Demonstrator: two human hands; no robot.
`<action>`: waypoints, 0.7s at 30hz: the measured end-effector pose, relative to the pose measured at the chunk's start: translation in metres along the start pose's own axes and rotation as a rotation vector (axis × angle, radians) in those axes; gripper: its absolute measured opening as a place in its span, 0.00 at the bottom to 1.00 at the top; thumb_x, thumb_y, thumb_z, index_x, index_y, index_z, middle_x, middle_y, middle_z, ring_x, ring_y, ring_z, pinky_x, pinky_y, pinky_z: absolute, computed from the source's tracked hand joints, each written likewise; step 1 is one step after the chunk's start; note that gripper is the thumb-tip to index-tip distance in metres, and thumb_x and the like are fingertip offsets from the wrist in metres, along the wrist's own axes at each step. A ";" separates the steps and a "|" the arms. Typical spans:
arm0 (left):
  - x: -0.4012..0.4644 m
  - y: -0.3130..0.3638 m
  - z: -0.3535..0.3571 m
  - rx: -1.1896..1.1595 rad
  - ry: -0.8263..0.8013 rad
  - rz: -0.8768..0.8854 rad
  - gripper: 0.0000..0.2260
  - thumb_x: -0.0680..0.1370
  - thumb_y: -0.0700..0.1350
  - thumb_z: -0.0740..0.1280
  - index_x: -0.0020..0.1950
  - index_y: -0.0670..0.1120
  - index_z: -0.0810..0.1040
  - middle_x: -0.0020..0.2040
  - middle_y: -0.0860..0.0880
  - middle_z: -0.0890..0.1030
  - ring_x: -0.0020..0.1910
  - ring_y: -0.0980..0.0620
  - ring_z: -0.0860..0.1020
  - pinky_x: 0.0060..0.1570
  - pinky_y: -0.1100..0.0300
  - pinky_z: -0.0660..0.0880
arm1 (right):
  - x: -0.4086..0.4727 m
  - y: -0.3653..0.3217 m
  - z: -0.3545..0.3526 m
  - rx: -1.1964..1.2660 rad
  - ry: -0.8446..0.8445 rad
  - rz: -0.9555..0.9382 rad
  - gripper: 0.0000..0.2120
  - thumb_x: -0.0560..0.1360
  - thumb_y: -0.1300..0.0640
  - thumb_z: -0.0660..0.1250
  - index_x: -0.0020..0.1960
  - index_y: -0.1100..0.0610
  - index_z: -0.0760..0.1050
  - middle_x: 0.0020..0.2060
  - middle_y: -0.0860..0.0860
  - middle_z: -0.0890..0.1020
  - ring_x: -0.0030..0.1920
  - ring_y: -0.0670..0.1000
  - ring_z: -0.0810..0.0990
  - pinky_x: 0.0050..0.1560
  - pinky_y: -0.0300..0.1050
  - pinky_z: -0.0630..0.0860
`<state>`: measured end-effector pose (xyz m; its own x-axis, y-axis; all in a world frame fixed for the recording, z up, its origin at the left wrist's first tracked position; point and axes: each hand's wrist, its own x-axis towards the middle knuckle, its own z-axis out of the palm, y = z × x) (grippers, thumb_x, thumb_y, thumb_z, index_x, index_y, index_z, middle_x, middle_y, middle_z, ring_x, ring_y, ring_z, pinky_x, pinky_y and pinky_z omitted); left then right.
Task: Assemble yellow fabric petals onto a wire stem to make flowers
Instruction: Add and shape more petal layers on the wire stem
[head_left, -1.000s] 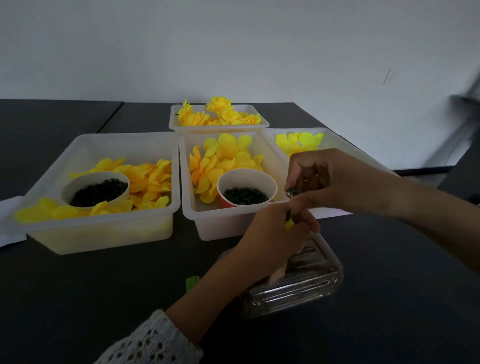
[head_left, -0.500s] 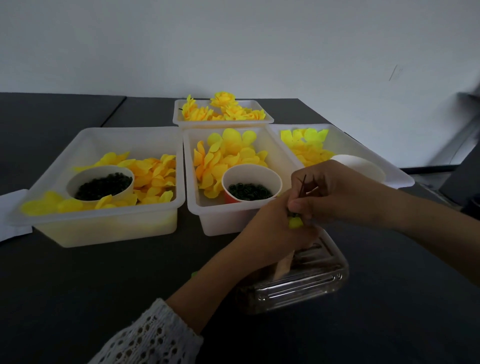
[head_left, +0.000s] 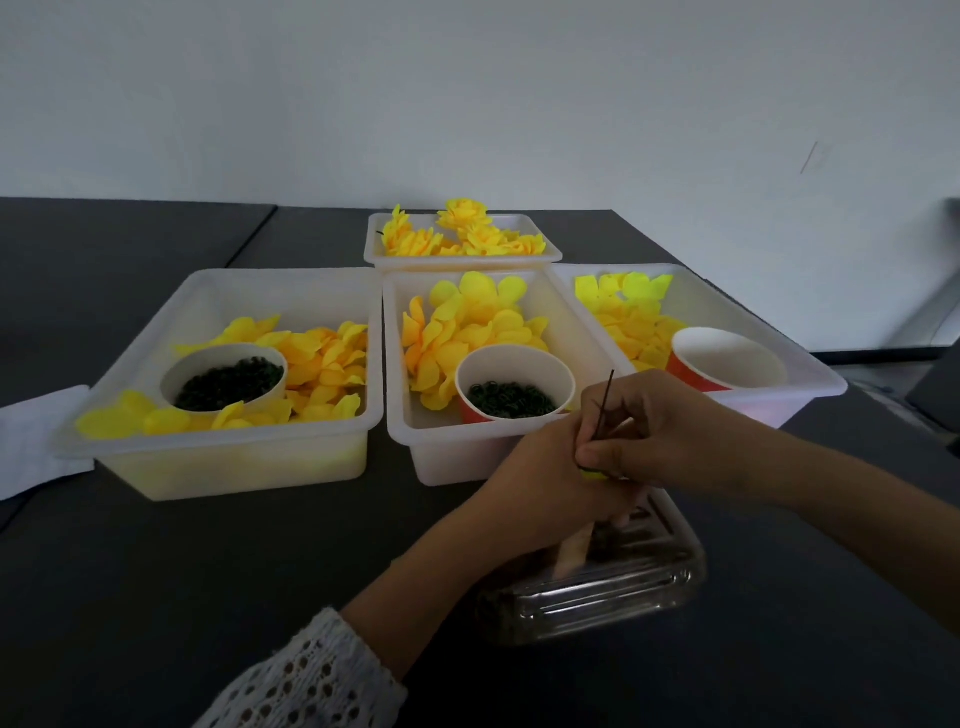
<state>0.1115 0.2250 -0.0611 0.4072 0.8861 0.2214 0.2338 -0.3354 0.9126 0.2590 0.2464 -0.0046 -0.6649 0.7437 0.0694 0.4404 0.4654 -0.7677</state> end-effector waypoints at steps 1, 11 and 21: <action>-0.001 0.001 0.000 0.012 0.005 -0.008 0.08 0.72 0.38 0.70 0.48 0.49 0.81 0.38 0.52 0.84 0.38 0.60 0.82 0.42 0.64 0.79 | 0.002 -0.001 -0.002 -0.009 -0.035 0.005 0.09 0.71 0.68 0.72 0.37 0.55 0.79 0.32 0.45 0.82 0.33 0.40 0.79 0.35 0.30 0.72; -0.009 0.000 0.004 0.056 0.066 -0.105 0.10 0.72 0.45 0.73 0.49 0.57 0.77 0.37 0.52 0.83 0.41 0.59 0.81 0.42 0.72 0.76 | 0.117 0.017 -0.079 -0.258 -0.013 0.195 0.11 0.76 0.70 0.61 0.52 0.60 0.80 0.43 0.59 0.84 0.37 0.53 0.80 0.40 0.48 0.78; -0.002 -0.002 0.001 -0.085 -0.006 -0.067 0.11 0.73 0.41 0.73 0.45 0.57 0.78 0.42 0.59 0.82 0.41 0.59 0.81 0.43 0.63 0.79 | 0.218 0.074 -0.027 -0.749 -0.099 0.403 0.19 0.76 0.48 0.68 0.34 0.57 0.66 0.34 0.53 0.69 0.36 0.54 0.70 0.40 0.45 0.70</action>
<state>0.1113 0.2232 -0.0639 0.3984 0.9037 0.1570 0.1853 -0.2469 0.9512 0.1628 0.4560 -0.0285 -0.4065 0.8912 -0.2012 0.9136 0.3951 -0.0959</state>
